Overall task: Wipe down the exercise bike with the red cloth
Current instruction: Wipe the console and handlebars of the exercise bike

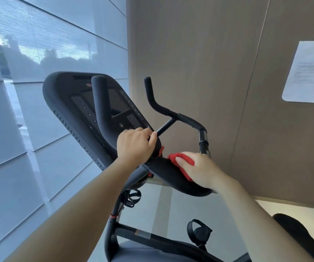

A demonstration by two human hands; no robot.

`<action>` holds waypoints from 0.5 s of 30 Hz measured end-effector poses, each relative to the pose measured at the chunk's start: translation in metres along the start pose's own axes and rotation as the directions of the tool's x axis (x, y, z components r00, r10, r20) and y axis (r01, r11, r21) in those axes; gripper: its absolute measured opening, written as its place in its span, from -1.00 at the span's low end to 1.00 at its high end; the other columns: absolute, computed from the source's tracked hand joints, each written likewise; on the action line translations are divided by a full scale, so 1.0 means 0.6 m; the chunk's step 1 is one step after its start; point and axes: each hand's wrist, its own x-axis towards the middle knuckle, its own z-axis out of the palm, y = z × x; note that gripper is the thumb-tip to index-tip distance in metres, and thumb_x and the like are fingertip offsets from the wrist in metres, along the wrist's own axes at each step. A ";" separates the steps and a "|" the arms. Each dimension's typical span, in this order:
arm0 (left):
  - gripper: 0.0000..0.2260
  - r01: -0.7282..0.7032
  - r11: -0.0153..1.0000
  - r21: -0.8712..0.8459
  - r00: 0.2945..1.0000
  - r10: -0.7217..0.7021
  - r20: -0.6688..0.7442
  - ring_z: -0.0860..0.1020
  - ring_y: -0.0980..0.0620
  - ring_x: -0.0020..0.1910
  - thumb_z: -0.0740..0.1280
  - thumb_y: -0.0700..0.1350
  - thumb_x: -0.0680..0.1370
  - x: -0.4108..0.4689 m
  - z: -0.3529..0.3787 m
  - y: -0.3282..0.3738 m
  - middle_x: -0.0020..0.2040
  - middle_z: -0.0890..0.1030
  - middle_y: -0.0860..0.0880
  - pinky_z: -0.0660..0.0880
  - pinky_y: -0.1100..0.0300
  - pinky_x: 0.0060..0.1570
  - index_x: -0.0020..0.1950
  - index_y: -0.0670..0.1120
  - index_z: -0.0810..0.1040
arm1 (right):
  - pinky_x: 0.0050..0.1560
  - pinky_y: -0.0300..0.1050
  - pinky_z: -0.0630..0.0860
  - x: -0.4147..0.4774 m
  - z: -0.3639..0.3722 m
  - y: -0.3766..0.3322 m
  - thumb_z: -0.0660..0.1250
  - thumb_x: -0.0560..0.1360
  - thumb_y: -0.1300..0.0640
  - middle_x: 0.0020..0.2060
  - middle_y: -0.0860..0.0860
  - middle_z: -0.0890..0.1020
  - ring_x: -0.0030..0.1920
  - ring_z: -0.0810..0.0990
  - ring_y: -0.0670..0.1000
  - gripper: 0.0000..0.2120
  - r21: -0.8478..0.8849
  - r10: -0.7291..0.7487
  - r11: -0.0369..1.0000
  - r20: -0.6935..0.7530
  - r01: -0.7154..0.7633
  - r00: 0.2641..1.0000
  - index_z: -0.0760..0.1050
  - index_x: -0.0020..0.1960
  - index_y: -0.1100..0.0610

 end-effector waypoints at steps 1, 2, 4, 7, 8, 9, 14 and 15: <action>-0.58 0.001 1.000 0.003 1.000 -0.001 0.002 0.54 -0.03 -0.21 -0.02 0.11 0.61 -0.001 0.000 0.001 -0.20 0.59 0.02 0.25 0.13 -0.24 -0.05 -0.01 0.59 | -0.11 -0.17 0.50 -0.002 0.002 0.002 0.08 0.52 -0.22 -0.15 -0.21 0.61 -0.11 0.55 -0.15 -0.73 -0.009 0.001 1.000 -0.025 -0.001 1.000 0.50 0.02 -0.16; -0.59 0.004 1.000 0.004 1.000 -0.004 -0.001 0.54 -0.04 -0.21 -0.02 0.11 0.61 -0.002 0.000 0.002 -0.20 0.59 0.02 0.25 0.13 -0.22 -0.06 -0.01 0.59 | -0.11 -0.19 0.50 -0.003 0.007 -0.001 0.09 0.53 -0.20 -0.14 -0.21 0.61 -0.10 0.55 -0.16 -0.73 -0.018 -0.019 1.000 -0.059 0.018 0.998 0.51 0.02 -0.14; -0.60 0.015 1.000 -0.001 1.000 -0.015 -0.014 0.54 -0.04 -0.19 -0.01 0.11 0.62 -0.001 0.001 0.002 -0.18 0.60 0.01 0.25 0.14 -0.21 -0.05 0.00 0.59 | -0.09 -0.36 0.41 -0.004 0.022 -0.016 0.10 0.54 -0.15 -0.06 -0.23 0.60 -0.04 0.53 -0.20 -0.73 -0.035 -0.110 0.994 -0.120 0.106 0.987 0.52 0.08 -0.14; -0.60 0.018 1.000 -0.007 1.000 -0.018 -0.024 0.54 -0.03 -0.22 -0.01 0.11 0.61 0.000 0.002 0.000 -0.20 0.60 0.02 0.23 0.14 -0.22 -0.07 0.00 0.59 | -0.01 -0.47 0.34 -0.017 0.037 -0.035 0.12 0.56 -0.11 0.09 -0.24 0.55 0.06 0.48 -0.23 -0.71 -0.096 -0.221 0.974 -0.163 0.207 0.962 0.47 0.21 -0.13; -0.60 0.018 1.000 -0.007 1.000 -0.018 -0.025 0.54 -0.03 -0.22 -0.01 0.10 0.61 0.000 0.001 -0.001 -0.21 0.59 0.02 0.23 0.14 -0.23 -0.08 0.00 0.59 | 0.07 -0.40 0.39 -0.024 0.036 -0.032 0.12 0.56 -0.11 0.14 -0.23 0.54 0.11 0.48 -0.22 -0.69 -0.091 -0.223 0.974 -0.176 0.210 0.959 0.46 0.24 -0.11; -0.60 0.017 1.000 -0.005 1.000 -0.018 -0.024 0.54 -0.03 -0.22 -0.01 0.10 0.61 0.000 0.001 -0.002 -0.22 0.59 0.02 0.22 0.14 -0.23 -0.10 0.00 0.58 | 0.15 -0.32 0.42 -0.035 0.034 -0.026 0.13 0.57 -0.10 0.18 -0.21 0.53 0.15 0.48 -0.20 -0.68 -0.079 -0.216 0.976 -0.187 0.205 0.958 0.46 0.27 -0.09; -0.60 0.008 1.000 0.004 1.000 -0.008 -0.027 0.54 -0.04 -0.22 0.00 0.09 0.62 -0.001 0.001 -0.002 -0.22 0.59 0.02 0.21 0.14 -0.24 -0.12 -0.01 0.57 | 0.28 -0.37 0.31 -0.096 0.033 0.031 0.12 0.54 -0.18 0.23 -0.27 0.51 0.26 0.42 -0.26 -0.62 -0.020 -0.225 0.973 -0.308 0.231 0.924 0.46 0.28 -0.09; -0.60 0.010 1.000 0.010 1.000 -0.010 -0.022 0.54 -0.04 -0.21 -0.01 0.09 0.62 0.000 0.001 -0.002 -0.22 0.59 0.02 0.22 0.14 -0.23 -0.13 -0.01 0.57 | 0.28 -0.37 0.31 -0.099 0.033 0.042 0.11 0.54 -0.20 0.23 -0.25 0.51 0.26 0.42 -0.25 -0.60 -0.005 -0.205 0.976 -0.339 0.216 0.918 0.46 0.28 -0.08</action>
